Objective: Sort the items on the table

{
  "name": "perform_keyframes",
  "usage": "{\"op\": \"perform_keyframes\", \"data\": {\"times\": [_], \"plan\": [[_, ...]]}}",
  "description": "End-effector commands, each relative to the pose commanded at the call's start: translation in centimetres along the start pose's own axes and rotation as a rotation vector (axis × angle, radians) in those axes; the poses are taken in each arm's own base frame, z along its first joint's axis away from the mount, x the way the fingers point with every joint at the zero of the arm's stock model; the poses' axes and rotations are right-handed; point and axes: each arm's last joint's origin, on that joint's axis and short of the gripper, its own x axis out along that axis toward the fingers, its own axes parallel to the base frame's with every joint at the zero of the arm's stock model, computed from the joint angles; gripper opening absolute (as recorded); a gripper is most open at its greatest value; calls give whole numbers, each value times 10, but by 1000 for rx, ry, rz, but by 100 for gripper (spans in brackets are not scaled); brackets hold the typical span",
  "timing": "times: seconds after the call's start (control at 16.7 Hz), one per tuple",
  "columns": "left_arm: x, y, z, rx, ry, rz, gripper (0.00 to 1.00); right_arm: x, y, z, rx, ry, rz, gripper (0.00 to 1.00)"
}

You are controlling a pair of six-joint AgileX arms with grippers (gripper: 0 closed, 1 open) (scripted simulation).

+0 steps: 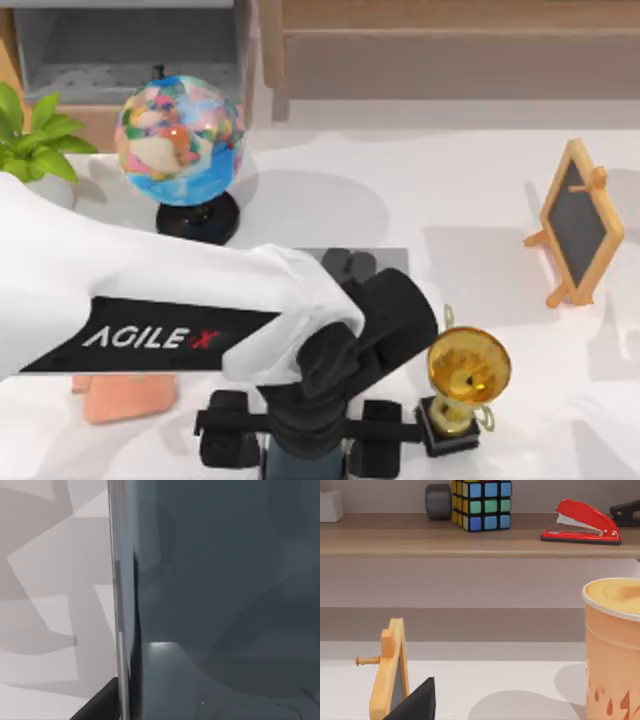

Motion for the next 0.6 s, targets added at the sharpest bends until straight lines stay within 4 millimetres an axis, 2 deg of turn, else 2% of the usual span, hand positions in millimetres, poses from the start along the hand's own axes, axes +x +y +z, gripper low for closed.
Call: {"op": "perform_keyframes", "data": {"times": [0.48,0.6], "plan": [[0,0,0,0,0,0,0,0,0,0,0,0,0,100],[-8,1,-1,4,-7,-6,0,0,0,0,0,0,0,100]]}}
